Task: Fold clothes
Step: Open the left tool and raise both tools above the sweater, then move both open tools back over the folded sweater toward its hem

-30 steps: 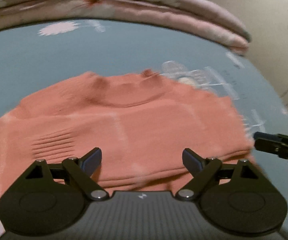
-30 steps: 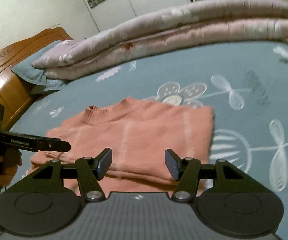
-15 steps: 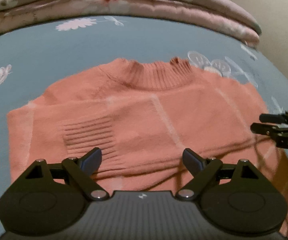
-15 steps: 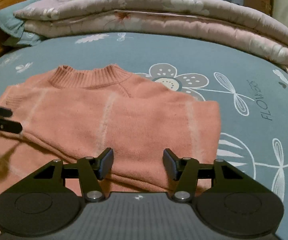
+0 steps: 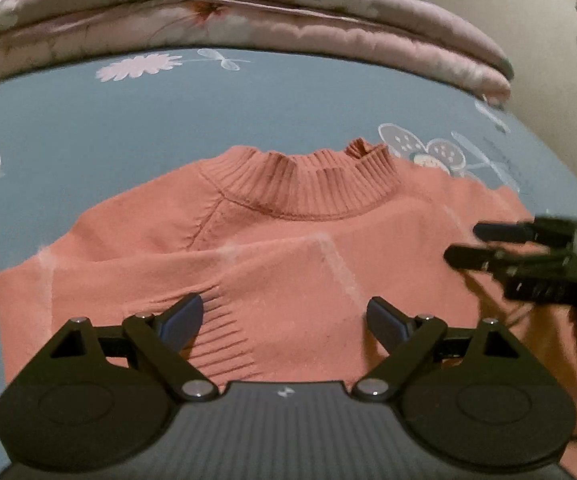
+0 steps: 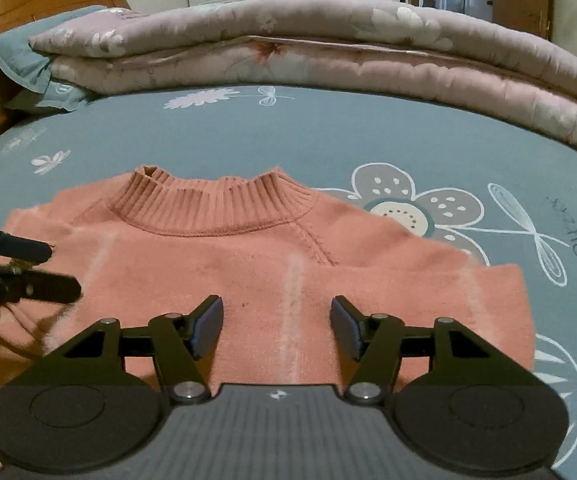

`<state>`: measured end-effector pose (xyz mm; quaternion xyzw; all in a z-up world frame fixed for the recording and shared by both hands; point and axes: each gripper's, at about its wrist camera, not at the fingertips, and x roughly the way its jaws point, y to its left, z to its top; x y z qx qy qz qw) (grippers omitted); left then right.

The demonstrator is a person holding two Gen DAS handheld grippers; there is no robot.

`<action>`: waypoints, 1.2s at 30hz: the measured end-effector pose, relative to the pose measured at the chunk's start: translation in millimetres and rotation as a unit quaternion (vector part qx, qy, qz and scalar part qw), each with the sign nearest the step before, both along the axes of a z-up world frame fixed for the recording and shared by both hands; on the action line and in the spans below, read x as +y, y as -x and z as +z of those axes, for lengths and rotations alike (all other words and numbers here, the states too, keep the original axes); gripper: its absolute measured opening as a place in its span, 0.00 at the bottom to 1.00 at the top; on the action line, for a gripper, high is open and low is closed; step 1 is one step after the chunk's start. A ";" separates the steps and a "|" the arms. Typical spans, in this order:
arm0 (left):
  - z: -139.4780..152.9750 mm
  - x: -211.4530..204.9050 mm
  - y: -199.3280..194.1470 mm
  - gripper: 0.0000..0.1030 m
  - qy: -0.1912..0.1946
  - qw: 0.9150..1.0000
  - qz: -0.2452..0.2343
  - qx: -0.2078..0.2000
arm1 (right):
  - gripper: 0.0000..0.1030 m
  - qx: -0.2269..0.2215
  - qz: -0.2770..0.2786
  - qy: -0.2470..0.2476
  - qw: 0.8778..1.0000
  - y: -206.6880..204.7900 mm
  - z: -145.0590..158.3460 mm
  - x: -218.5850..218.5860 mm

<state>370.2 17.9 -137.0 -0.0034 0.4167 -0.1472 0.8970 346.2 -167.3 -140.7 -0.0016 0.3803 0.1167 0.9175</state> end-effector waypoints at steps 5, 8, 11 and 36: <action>25.8 -4.6 23.6 0.87 0.015 1.000 0.001 -0.016 | 0.66 0.000 0.002 -0.032 0.999 18.1 25.1 -12.7; 20.9 -12.5 29.7 0.88 -0.015 1.000 -0.005 -0.013 | 0.66 0.001 0.016 -0.008 1.000 29.8 22.5 -4.3; 4.0 -10.8 27.4 0.88 -0.031 0.999 0.004 0.006 | 0.67 0.013 0.022 0.014 1.000 33.1 7.9 1.8; 140.6 -12.4 179.6 0.89 -0.058 0.998 -0.019 -0.006 | 0.77 -0.105 0.012 0.058 0.993 186.8 186.9 -40.9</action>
